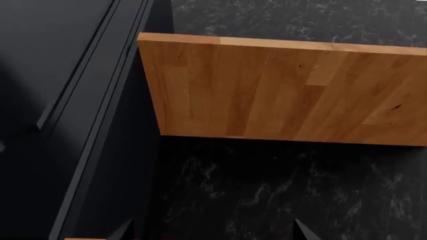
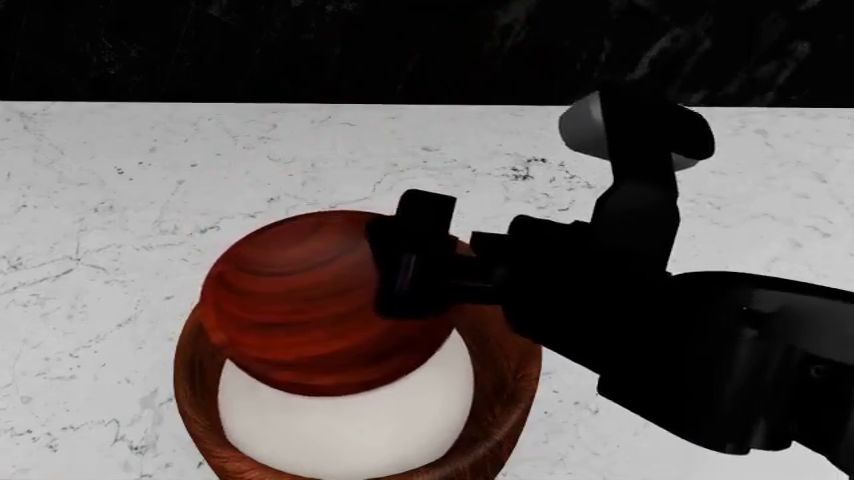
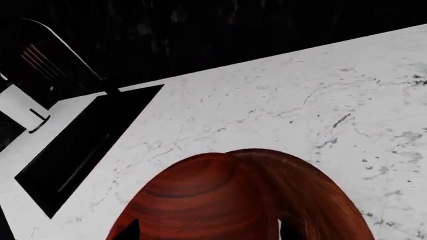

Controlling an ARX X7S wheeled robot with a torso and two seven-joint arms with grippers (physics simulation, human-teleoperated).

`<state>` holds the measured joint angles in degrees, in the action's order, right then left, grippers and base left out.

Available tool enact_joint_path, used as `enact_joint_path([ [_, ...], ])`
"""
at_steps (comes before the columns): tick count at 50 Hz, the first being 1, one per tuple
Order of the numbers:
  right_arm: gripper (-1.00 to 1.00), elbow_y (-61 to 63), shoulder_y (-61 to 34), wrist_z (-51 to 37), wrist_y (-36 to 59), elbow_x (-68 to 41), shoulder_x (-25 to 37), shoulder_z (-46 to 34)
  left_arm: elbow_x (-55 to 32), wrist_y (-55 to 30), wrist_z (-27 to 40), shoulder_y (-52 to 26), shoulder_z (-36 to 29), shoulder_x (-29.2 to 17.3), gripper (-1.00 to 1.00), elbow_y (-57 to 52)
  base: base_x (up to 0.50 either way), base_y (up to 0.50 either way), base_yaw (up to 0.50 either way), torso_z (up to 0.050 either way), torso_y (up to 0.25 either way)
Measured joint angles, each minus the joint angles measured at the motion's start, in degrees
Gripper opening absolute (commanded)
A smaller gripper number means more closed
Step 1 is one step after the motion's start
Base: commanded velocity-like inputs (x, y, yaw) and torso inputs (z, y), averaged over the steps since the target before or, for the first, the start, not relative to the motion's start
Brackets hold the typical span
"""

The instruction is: Stack the bowls from largest to smallest.

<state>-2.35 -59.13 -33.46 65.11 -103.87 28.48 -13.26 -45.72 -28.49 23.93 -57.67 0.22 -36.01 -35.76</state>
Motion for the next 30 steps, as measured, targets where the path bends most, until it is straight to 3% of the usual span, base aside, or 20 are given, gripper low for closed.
enact_joint_path([
  [30,1.0,3.0,-8.47,-9.78,1.75,-9.15,6.17,0.68,-0.51,-0.17,0.38,-1.02,0.23,-0.51,1.0,0.21,0.0,0.0,0.0,0.0,0.0],
])
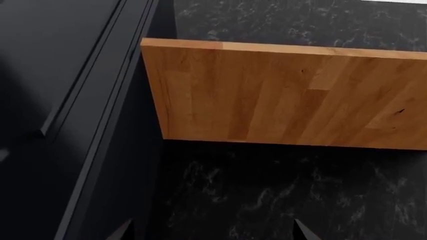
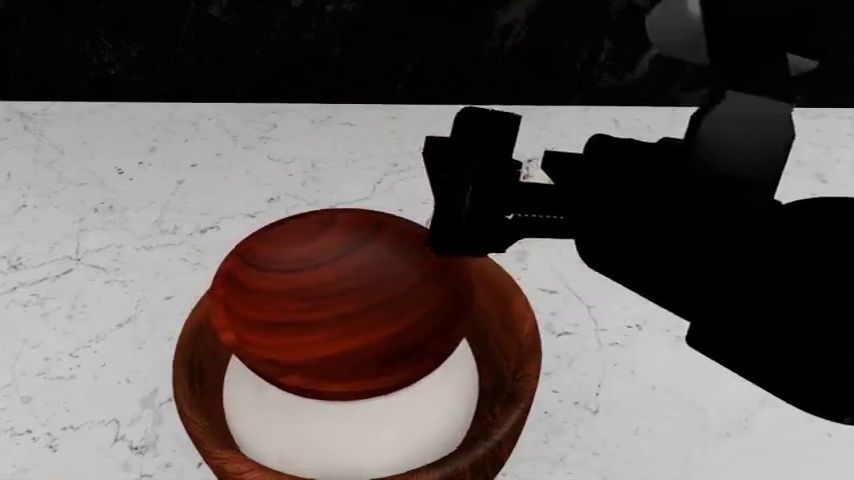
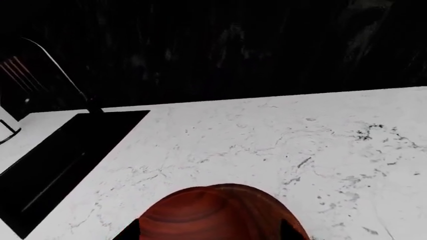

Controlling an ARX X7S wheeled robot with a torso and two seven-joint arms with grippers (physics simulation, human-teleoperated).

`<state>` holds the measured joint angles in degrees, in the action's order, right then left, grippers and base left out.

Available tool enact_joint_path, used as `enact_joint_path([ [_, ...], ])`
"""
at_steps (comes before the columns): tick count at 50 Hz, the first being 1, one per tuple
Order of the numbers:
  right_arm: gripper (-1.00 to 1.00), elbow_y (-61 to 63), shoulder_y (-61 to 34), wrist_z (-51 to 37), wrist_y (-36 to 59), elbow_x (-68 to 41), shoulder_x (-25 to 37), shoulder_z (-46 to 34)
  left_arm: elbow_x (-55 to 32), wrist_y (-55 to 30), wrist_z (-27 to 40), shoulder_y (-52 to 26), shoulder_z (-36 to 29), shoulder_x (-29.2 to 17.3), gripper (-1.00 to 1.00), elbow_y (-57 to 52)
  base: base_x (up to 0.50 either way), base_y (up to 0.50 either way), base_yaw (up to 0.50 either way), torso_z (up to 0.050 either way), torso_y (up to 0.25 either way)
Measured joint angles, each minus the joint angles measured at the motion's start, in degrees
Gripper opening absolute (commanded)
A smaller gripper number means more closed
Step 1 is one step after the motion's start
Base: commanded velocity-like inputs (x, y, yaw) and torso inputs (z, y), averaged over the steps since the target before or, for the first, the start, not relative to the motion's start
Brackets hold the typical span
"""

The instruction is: Stack the bowls from largest to smallest.

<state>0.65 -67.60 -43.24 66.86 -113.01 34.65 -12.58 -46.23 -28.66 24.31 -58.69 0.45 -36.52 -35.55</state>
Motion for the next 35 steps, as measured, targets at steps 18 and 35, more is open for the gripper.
enact_joint_path([
  [18,1.0,5.23,-3.37,-7.03,-0.88,-6.64,8.82,3.89,-0.6,-0.57,0.13,-0.23,0.57,-1.24,1.0,-0.31,0.0,0.0,0.0,0.0,0.0],
  [35,1.0,10.81,-5.93,-13.66,-2.37,-13.99,19.39,8.28,-2.74,-1.05,0.17,-0.95,3.41,-3.34,1.0,0.19,0.0,0.0,0.0,0.0,0.0],
])
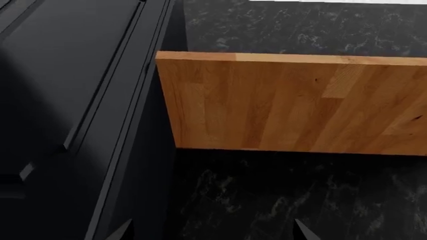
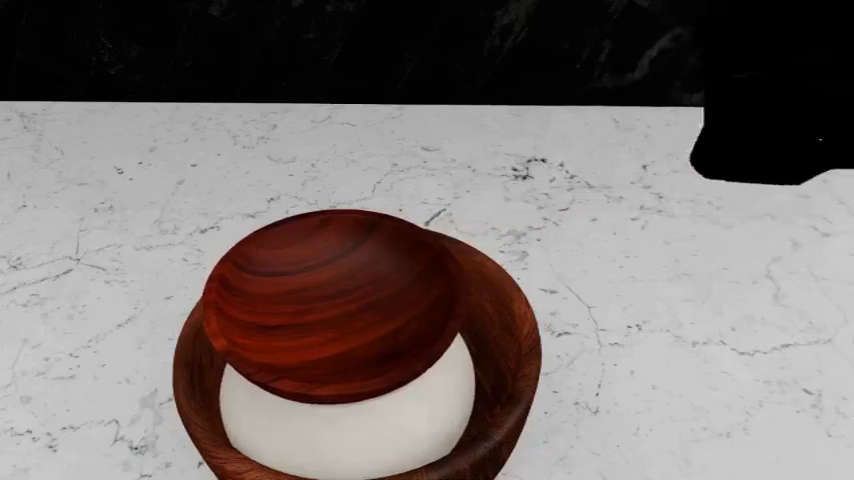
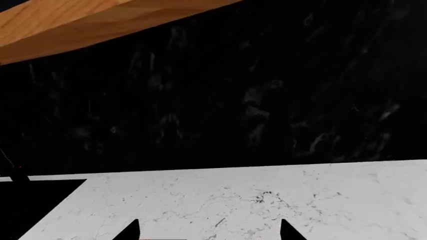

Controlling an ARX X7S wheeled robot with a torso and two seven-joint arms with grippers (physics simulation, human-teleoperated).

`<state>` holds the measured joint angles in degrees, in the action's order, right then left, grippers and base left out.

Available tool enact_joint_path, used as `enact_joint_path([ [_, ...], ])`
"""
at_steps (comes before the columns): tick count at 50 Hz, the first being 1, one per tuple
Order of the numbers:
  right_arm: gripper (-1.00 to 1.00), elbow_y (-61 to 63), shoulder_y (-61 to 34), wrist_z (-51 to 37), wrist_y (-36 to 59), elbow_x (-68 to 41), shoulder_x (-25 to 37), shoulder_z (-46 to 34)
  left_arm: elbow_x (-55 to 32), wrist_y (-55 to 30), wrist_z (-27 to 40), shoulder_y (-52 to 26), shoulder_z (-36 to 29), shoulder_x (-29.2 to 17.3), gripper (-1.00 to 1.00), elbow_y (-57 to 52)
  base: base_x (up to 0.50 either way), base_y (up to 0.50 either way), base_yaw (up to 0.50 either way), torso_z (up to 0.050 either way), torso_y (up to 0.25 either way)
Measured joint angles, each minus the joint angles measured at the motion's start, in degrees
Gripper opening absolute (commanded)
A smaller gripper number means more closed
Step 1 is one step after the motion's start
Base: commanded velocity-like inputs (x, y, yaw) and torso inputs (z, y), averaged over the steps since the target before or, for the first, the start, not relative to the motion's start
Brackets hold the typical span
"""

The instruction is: Stack the bowls from largest to smallest.

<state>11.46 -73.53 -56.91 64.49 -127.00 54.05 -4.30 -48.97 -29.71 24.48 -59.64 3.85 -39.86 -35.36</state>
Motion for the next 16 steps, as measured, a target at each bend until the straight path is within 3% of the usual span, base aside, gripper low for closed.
enact_joint_path([
  [16,1.0,4.97,-2.07,-5.04,-2.57,-8.59,10.64,5.24,-4.81,-2.92,2.65,-3.36,4.02,-3.68,1.0,-1.37,0.0,0.0,0.0,0.0,0.0],
])
